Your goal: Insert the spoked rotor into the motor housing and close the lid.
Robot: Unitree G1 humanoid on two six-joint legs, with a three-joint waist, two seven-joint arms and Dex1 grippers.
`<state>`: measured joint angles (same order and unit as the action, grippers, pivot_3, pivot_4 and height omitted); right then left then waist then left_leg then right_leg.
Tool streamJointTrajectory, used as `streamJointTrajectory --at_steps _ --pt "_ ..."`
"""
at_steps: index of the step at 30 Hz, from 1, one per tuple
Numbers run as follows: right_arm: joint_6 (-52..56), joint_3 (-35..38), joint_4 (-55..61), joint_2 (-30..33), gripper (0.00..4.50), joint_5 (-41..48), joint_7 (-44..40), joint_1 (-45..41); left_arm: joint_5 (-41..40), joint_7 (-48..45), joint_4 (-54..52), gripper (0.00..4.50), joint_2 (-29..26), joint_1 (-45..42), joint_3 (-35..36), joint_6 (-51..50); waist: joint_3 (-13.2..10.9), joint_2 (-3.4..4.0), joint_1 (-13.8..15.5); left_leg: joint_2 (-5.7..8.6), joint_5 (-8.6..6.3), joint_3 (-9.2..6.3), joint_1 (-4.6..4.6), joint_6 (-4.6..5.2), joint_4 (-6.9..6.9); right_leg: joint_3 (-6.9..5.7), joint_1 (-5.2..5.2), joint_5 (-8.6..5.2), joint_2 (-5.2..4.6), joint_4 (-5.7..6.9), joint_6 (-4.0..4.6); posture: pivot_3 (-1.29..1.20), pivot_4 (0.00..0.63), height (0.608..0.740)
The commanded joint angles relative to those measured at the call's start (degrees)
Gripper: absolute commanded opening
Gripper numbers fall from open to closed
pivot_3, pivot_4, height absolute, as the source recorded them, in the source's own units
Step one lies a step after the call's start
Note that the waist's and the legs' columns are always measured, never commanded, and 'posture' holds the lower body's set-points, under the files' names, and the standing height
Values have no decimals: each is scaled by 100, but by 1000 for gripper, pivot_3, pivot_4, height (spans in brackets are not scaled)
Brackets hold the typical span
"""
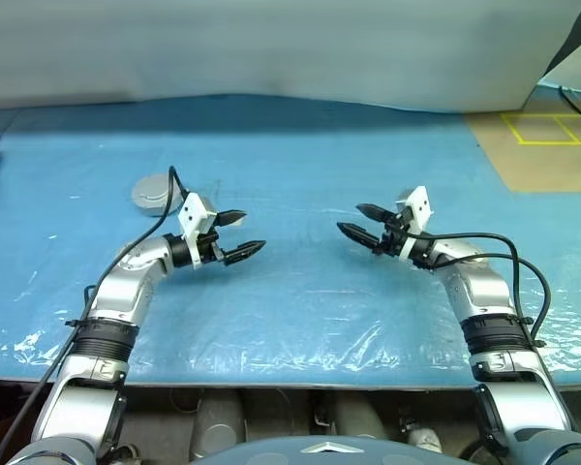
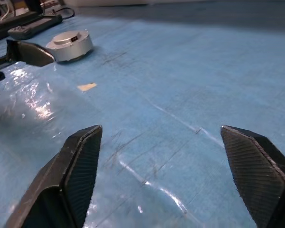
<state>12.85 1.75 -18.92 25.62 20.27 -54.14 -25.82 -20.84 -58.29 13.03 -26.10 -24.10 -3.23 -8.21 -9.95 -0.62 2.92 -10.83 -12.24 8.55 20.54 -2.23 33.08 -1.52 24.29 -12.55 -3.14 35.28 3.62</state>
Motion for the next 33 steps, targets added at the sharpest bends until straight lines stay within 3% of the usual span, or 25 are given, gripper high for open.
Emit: streamJointTrajectory --at_steps 1,33 --pt "-223 -55 246 -5 4484 -108 -21 12 120 -58 -221 4500 21 72 -77 163 0 0 -13 0 0 0 0 0 0 0 0 0 0 0 0 0 150 740" --pt "-723 -175 -107 -336 4484 -470 141 -164 235 239 -80 4500 162 -89 27 218 0 0 -36 -1 0 0 0 3 0 0 1 -1 0 0 2 0 150 740"
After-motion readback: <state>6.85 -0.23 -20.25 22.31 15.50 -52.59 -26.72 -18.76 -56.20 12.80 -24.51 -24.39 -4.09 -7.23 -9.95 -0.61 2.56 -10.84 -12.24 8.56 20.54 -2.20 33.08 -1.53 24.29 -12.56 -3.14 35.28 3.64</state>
